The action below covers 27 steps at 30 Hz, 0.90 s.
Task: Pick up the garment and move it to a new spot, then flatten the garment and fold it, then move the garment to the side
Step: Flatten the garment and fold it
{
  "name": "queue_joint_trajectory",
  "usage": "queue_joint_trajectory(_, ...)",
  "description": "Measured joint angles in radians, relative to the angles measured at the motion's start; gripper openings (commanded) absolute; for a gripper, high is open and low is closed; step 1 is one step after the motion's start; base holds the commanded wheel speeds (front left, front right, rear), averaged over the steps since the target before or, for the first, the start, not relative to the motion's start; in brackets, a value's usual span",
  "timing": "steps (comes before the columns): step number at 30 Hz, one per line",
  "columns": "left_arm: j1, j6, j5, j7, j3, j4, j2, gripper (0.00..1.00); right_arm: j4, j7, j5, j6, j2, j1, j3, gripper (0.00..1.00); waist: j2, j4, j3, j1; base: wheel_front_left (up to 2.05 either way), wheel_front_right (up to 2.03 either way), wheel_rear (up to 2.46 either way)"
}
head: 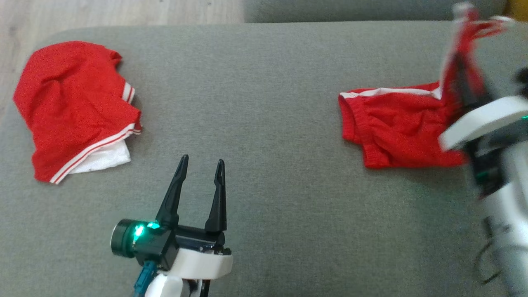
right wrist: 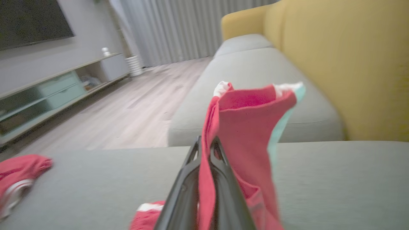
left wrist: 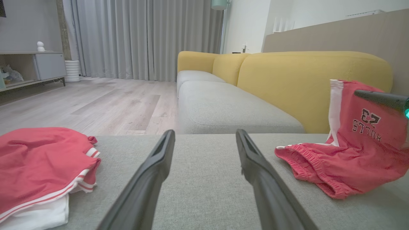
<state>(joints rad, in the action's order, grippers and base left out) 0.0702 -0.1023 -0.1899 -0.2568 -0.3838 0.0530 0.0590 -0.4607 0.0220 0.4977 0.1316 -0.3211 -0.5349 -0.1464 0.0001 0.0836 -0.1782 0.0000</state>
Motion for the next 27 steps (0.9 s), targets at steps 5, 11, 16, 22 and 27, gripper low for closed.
queue_joint_trajectory(5,-0.02,0.001,-0.004,0.0,0.0,0.004,-0.002,1.0,0.06,0.037,-0.007,0.0,0.139,0.123,-0.086,1.0,0.0,0.03,0.021,0.0,0.0,0.0,0.0)
queue_joint_trajectory(11,-0.042,-0.004,-0.022,0.0,0.011,0.004,-0.004,1.0,0.148,-0.078,-0.023,0.0,0.2,0.278,-0.079,1.0,0.0,0.055,0.061,0.0,0.0,0.0,0.0)
queue_joint_trajectory(16,-0.121,-0.022,-0.022,0.0,0.062,-0.017,-0.004,1.0,0.249,-0.219,-0.046,0.0,0.151,0.379,-0.074,1.0,0.0,0.049,0.114,-0.0001,0.0,0.0,0.0)
queue_joint_trajectory(22,-0.244,-0.03,-0.002,0.0,0.113,-0.047,0.0,1.0,0.254,-0.27,-0.098,0.0,0.119,0.558,-0.018,1.0,0.0,0.022,0.182,-0.0002,0.0,0.0,0.0)
queue_joint_trajectory(27,-0.316,-0.023,0.035,0.0,0.14,-0.049,0.007,1.0,0.257,-0.273,-0.192,0.0,0.154,0.633,0.054,1.0,0.0,0.004,0.217,-0.0002,0.0,0.0,0.0)
